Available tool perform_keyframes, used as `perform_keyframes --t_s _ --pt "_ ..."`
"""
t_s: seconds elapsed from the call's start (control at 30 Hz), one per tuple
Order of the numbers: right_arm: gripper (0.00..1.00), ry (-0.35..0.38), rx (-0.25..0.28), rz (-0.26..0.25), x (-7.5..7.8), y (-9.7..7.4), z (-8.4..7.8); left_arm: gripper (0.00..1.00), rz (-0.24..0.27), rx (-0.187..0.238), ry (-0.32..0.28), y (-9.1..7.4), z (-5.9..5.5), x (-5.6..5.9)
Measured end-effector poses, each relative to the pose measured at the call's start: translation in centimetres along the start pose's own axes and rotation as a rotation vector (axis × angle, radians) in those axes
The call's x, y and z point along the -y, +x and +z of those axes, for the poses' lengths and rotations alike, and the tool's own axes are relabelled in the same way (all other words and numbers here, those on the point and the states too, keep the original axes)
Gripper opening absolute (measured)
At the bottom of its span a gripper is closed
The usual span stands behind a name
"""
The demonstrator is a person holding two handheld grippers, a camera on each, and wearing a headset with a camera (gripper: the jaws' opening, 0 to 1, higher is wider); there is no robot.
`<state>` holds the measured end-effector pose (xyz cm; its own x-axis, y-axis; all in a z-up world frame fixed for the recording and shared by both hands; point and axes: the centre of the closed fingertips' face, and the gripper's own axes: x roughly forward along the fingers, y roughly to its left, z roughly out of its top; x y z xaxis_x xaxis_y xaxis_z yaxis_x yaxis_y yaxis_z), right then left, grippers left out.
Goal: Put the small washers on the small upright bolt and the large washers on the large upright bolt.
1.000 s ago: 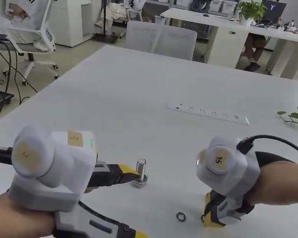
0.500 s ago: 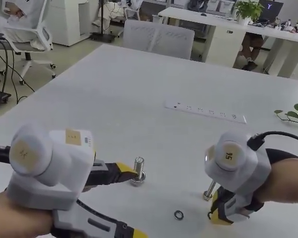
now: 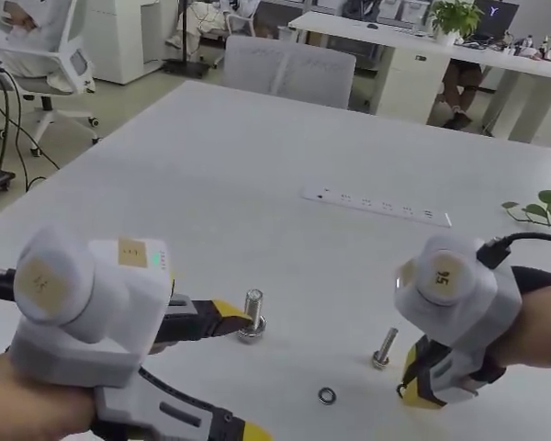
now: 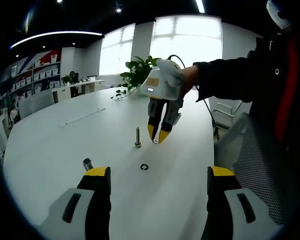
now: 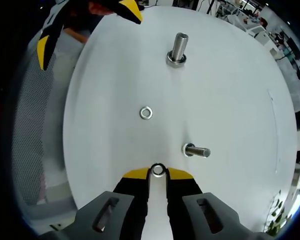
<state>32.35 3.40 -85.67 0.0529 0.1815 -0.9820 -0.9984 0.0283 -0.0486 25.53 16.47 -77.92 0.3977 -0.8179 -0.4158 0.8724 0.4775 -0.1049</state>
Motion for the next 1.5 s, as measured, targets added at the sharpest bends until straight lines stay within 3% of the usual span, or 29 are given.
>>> perform_keyframes --t_s 0.5,0.97,1.5 --pt "0.14 -0.004 -0.006 -0.029 0.8 -2.5 -0.5 0.79 -0.002 0.002 0.0 0.0 0.1 0.0" --pt "0.14 -0.032 0.008 -0.08 2.4 -5.1 0.7 0.79 0.002 0.001 -0.003 -0.1 0.1 0.0" --pt "0.14 -0.08 0.01 -0.106 3.6 -6.0 2.5 0.78 0.01 0.005 -0.009 -0.3 0.1 -0.3"
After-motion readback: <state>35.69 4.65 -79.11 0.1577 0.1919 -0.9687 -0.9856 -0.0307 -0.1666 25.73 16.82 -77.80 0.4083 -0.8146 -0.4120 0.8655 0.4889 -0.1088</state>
